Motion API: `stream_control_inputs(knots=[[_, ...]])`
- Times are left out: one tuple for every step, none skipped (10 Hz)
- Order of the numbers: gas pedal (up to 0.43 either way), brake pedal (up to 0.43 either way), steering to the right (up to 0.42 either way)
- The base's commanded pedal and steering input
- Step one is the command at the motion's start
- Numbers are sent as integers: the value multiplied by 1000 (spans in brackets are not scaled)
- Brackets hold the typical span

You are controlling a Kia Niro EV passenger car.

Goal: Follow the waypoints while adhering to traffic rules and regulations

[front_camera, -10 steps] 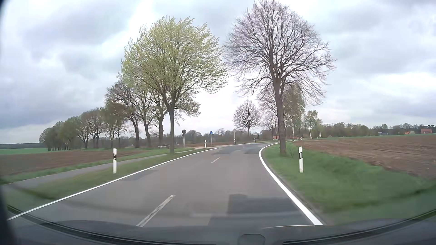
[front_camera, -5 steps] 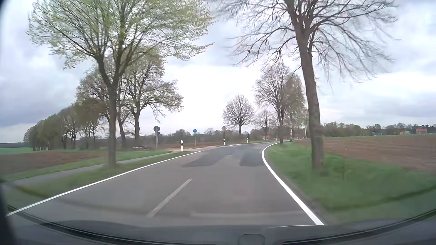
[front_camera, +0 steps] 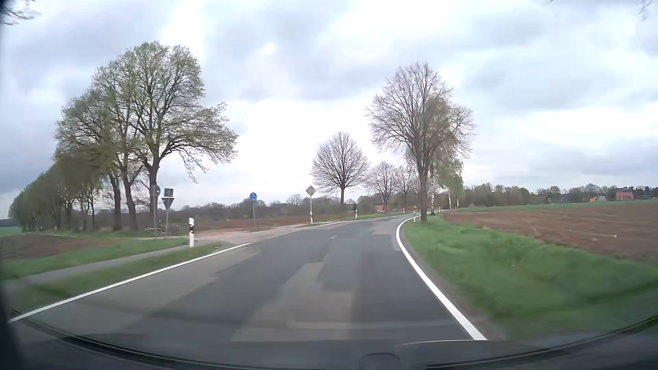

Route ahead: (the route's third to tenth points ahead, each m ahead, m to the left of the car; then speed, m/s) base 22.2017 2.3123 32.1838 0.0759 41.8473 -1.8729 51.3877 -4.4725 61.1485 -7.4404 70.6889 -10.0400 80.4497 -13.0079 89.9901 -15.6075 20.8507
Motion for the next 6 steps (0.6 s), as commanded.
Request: stream_control_inputs(knots=[[189,0,34],[189,0,26],[189,0,24],[189,0,23],[197,0,23],[197,0,25]])
